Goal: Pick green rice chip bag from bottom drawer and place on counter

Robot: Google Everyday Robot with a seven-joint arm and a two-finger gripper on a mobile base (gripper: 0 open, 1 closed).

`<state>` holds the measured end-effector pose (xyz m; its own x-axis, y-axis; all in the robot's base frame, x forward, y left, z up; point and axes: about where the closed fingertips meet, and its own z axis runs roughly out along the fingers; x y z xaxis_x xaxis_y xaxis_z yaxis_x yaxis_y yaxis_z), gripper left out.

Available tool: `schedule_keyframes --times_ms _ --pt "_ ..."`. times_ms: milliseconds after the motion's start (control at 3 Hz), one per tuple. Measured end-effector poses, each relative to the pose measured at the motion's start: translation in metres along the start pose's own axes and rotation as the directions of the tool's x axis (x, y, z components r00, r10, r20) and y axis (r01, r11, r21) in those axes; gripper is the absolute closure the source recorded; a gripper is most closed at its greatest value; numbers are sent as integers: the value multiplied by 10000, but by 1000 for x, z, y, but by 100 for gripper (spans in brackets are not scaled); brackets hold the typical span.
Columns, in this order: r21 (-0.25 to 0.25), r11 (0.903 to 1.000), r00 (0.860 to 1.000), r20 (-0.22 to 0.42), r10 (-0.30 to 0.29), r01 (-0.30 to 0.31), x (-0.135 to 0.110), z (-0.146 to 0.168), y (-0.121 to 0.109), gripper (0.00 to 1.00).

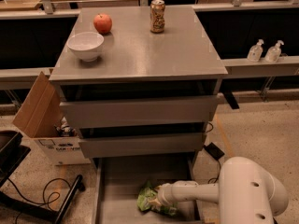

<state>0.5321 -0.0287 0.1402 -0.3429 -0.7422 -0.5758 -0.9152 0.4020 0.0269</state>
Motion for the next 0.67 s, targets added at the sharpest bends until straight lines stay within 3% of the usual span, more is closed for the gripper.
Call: schedule_keyframes --times_ms 667 --pt "0 10000 10000 0 0 0 0 0 0 100"
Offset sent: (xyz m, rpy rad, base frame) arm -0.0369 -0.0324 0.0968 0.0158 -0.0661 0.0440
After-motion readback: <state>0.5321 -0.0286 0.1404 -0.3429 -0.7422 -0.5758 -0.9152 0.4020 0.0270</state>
